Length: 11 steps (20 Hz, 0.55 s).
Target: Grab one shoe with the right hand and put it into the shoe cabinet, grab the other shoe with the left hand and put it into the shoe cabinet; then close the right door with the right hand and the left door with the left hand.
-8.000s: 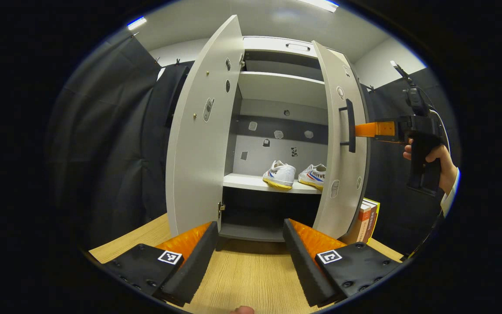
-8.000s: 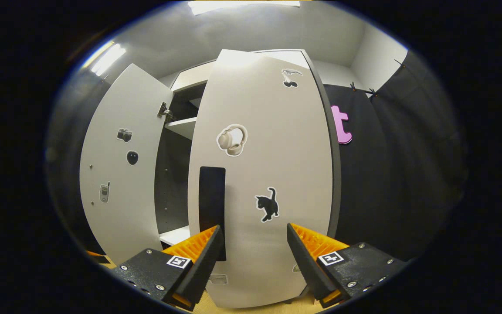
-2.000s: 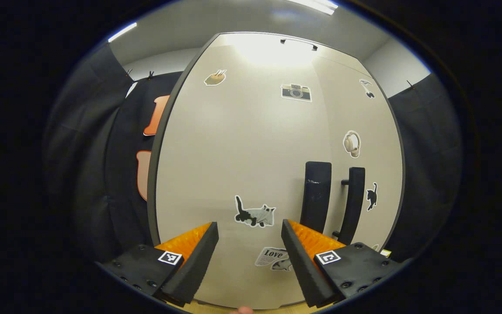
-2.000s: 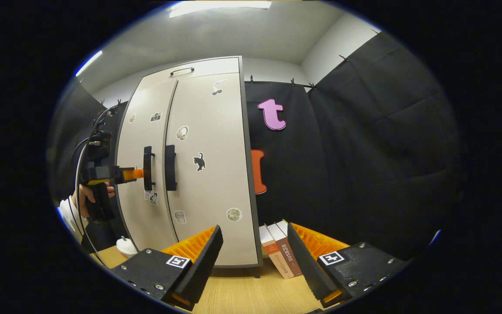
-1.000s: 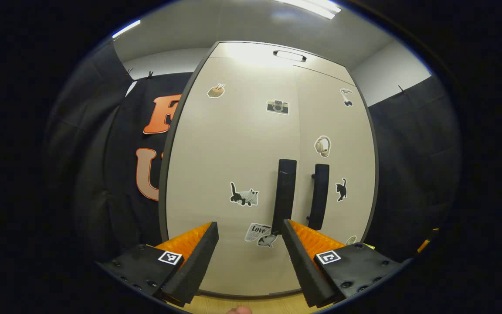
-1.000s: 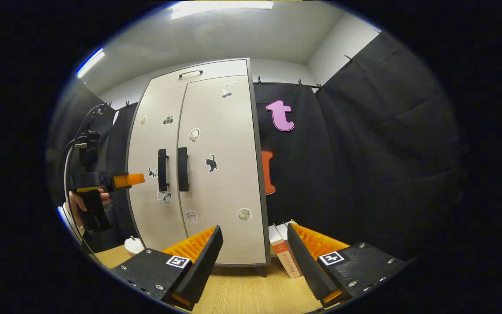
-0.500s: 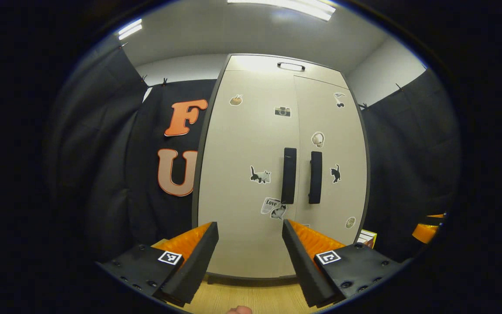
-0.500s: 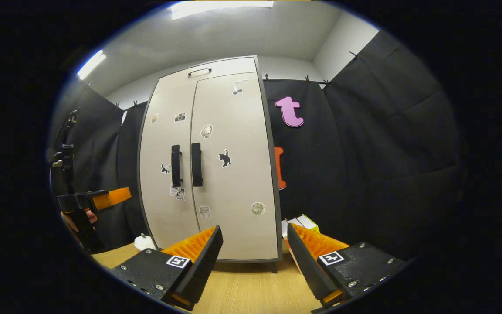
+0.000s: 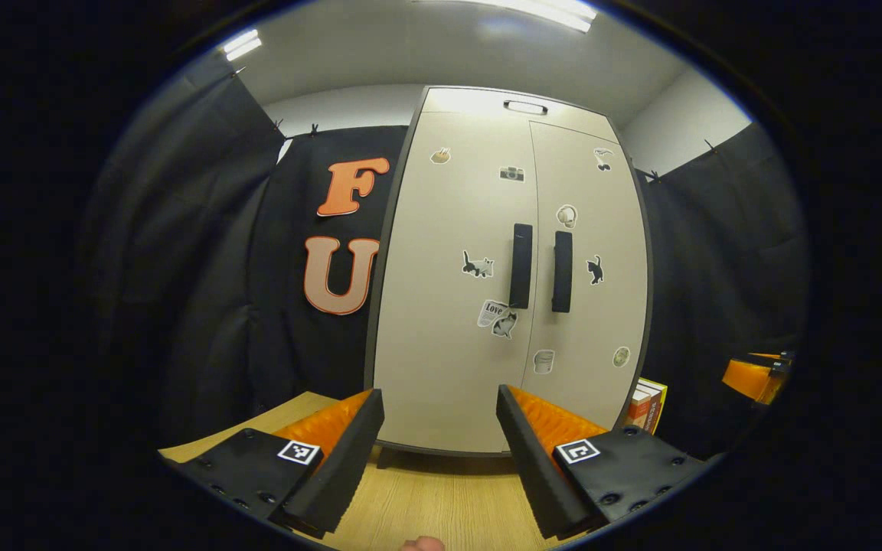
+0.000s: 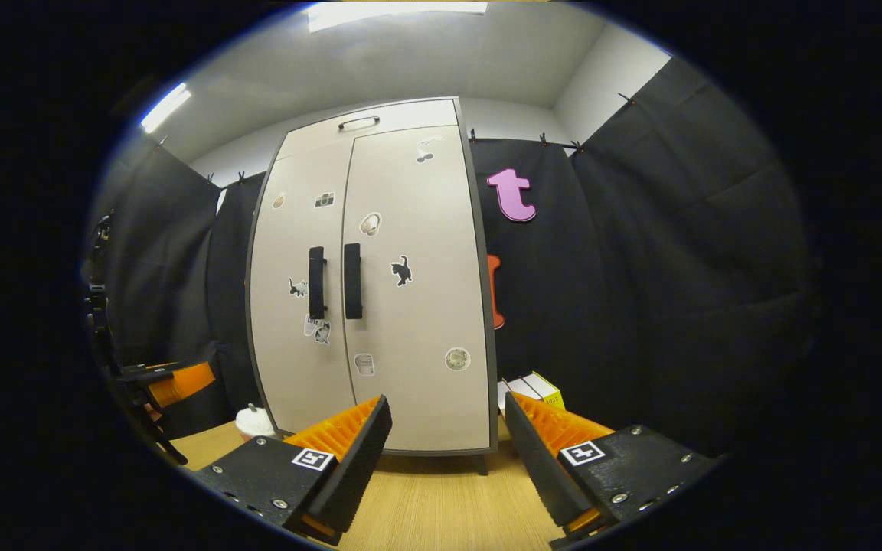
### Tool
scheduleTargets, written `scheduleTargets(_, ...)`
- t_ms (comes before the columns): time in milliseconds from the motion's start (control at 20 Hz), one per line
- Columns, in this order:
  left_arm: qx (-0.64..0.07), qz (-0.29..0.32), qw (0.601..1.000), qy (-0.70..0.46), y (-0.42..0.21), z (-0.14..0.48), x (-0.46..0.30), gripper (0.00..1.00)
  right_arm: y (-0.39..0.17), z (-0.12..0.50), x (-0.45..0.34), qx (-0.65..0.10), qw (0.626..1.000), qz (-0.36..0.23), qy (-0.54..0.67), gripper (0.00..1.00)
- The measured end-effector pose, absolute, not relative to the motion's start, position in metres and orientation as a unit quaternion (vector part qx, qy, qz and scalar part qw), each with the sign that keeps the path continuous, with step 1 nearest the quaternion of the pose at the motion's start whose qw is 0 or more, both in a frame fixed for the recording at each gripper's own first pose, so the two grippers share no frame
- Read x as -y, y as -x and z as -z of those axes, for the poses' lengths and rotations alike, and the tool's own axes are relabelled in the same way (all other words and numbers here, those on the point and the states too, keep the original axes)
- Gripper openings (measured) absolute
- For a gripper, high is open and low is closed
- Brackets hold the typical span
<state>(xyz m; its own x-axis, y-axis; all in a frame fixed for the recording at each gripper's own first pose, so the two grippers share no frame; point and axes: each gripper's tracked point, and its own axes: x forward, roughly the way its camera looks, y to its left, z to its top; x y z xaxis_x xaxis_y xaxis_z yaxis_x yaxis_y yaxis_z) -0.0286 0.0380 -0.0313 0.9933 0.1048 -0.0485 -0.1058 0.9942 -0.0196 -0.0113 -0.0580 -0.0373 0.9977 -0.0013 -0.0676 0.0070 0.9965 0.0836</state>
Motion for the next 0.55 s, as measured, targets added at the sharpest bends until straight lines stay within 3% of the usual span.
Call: scheduleTargets(550, -0.010, -0.061, 0.998, -0.001, 0.0391, 0.0217, -0.0410, 0.96, 0.0090, 0.0356, 0.0484, -0.035, 0.998, -0.006, -0.044, 0.92)
